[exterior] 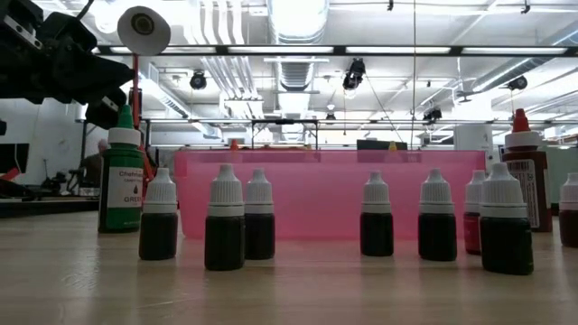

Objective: Pick & Place food coloring
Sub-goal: Put the large red food coloring bottle into the container

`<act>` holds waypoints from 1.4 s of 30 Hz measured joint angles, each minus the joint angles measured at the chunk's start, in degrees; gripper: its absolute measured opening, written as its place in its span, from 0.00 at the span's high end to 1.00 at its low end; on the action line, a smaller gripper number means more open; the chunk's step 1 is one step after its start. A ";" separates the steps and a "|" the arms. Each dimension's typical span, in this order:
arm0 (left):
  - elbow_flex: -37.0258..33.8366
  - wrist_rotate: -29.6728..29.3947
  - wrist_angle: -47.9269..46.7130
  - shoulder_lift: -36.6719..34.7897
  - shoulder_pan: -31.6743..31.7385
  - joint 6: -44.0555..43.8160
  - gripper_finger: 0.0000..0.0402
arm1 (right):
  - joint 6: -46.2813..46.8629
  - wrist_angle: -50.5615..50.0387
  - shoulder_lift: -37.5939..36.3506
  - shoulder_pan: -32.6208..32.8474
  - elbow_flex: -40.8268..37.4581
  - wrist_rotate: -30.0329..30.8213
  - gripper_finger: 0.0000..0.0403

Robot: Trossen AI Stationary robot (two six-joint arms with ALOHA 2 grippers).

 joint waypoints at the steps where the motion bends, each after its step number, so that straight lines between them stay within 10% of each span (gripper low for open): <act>1: 0.02 0.00 0.02 -0.02 0.02 0.02 1.00 | -0.95 -1.45 0.01 0.02 -0.07 -0.01 0.98; 42: 0.01 0.00 -0.17 -0.01 0.02 0.02 1.00 | 8.91 -37.63 13.76 11.57 -1.76 -1.53 0.98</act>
